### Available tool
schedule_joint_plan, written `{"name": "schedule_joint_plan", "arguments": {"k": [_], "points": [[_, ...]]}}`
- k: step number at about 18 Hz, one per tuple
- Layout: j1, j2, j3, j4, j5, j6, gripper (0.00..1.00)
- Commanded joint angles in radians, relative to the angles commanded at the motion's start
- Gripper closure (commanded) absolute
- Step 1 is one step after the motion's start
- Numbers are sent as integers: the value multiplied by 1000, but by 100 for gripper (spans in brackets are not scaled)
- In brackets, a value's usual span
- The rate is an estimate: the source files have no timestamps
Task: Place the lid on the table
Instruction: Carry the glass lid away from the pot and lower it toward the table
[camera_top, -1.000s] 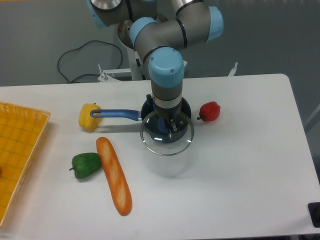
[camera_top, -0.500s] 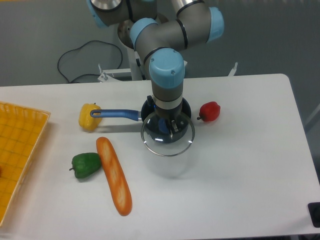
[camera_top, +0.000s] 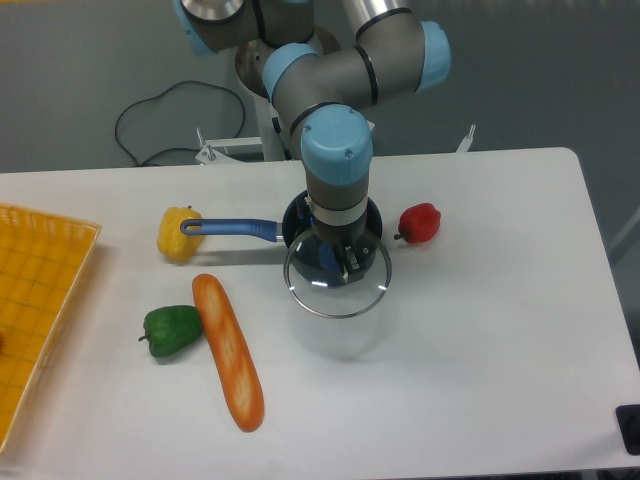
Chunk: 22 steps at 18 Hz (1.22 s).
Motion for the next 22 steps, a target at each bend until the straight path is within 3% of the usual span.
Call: {"name": "schedule_joint_plan", "arguments": {"k": [4, 16, 22], "points": [[0, -32, 21, 6, 6, -24, 31], [2, -61, 42, 5, -5, -325, 30], [0, -90, 61, 29, -9, -618, 30]]}}
